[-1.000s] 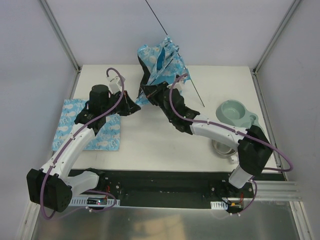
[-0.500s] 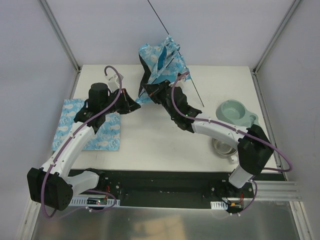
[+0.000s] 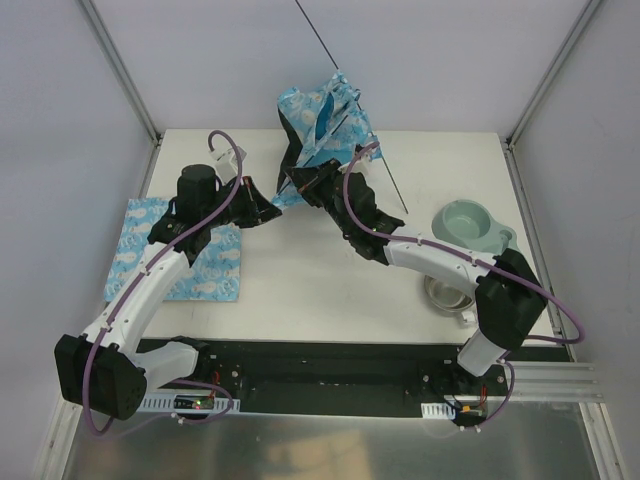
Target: Set up the pet tent
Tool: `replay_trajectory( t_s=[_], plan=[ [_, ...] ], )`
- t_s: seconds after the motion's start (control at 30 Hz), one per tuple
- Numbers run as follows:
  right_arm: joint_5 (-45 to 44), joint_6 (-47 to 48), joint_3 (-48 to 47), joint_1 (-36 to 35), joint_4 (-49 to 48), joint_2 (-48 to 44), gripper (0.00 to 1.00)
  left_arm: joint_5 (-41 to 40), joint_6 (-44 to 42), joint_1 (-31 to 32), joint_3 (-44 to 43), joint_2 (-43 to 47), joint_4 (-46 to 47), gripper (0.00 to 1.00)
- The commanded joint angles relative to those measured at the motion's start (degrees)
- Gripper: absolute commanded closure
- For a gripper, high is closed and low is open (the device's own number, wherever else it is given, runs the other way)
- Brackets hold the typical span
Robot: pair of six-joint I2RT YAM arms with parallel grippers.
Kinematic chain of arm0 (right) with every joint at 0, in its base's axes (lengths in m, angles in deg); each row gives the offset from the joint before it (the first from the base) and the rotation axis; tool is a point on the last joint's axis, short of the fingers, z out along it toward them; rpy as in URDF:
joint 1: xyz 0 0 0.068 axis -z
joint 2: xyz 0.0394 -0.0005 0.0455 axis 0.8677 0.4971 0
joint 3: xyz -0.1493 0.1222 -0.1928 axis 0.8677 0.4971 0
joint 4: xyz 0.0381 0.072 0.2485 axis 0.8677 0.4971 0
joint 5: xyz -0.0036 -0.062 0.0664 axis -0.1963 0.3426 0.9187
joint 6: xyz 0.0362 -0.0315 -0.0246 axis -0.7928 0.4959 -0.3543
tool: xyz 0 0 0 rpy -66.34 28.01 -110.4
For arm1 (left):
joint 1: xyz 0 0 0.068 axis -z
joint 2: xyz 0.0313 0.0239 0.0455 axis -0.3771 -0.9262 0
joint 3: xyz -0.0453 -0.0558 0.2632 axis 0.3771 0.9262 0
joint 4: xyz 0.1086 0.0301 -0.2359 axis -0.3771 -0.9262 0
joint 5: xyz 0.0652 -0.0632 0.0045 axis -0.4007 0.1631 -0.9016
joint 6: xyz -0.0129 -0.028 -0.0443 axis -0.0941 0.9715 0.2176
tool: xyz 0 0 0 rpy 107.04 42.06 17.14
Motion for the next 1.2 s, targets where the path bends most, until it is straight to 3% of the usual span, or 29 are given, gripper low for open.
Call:
replay_trajectory(
  t_s=[0.0,1.17],
  plan=[
    [-10.29,3.76,-0.23,5.35,-3.81,0.69,1.0,3.77,0.67,-0.43,-1.54,0.68,-7.12,1.0],
    [-8.0,9.21,-1.55,3.86,-5.74,4.47,1.0,5.27,0.41,-0.87,-2.94,-0.72,-7.38,1.0]
  ],
)
